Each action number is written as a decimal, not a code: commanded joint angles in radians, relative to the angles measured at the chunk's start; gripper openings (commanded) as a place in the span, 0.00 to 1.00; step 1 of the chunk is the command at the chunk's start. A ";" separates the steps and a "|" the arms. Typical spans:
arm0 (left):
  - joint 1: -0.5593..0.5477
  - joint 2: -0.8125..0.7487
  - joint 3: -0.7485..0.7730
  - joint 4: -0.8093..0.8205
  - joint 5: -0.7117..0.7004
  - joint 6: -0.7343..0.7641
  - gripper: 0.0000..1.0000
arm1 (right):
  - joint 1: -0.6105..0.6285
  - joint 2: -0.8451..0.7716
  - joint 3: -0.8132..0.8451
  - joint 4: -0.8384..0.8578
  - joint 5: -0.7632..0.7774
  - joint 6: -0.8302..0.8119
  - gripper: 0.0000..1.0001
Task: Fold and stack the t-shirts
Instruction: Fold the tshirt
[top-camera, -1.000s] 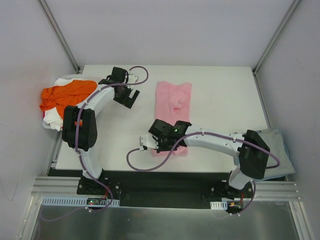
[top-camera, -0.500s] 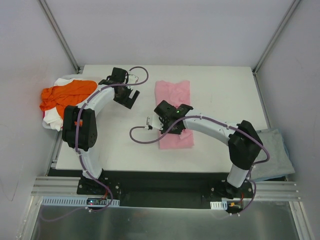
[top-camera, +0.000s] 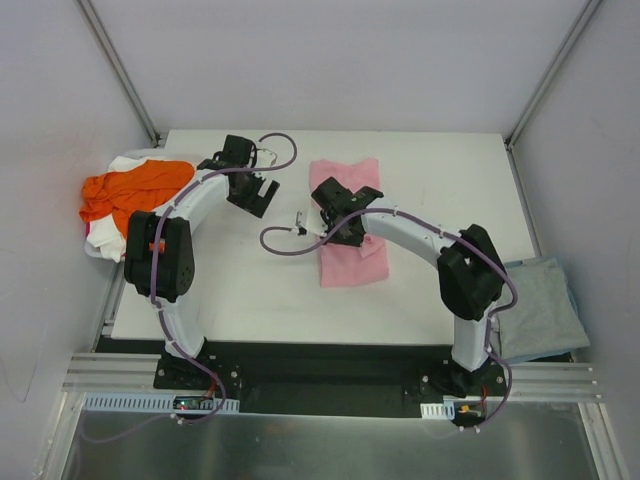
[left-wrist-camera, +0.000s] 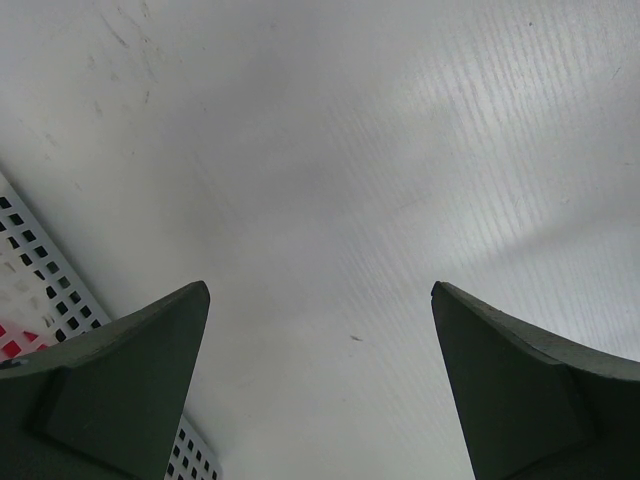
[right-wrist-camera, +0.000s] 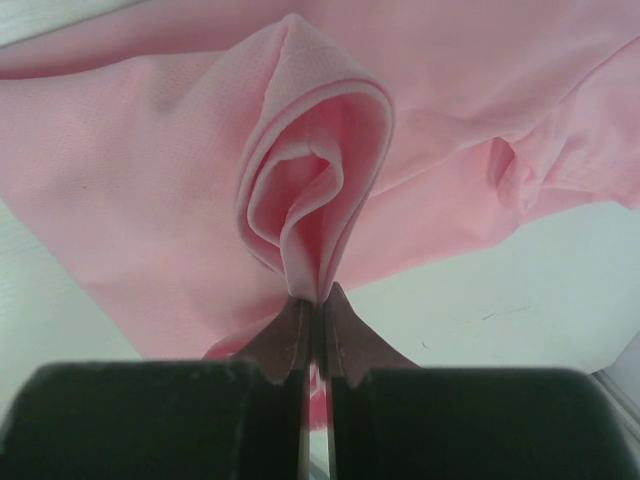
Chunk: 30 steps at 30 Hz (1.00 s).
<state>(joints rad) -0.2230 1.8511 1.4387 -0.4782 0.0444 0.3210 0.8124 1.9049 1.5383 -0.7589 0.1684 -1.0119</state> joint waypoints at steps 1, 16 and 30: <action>-0.006 -0.041 -0.001 0.009 0.012 -0.010 0.94 | -0.021 0.022 0.072 -0.016 0.006 -0.037 0.01; -0.006 -0.046 -0.003 0.007 0.017 -0.010 0.94 | -0.081 0.164 0.192 -0.010 -0.029 -0.082 0.01; -0.004 -0.043 0.002 0.009 0.014 -0.005 0.95 | -0.108 0.214 0.256 -0.003 -0.035 -0.099 0.01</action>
<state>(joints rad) -0.2230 1.8511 1.4387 -0.4755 0.0444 0.3210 0.7082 2.1178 1.7451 -0.7570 0.1455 -1.0908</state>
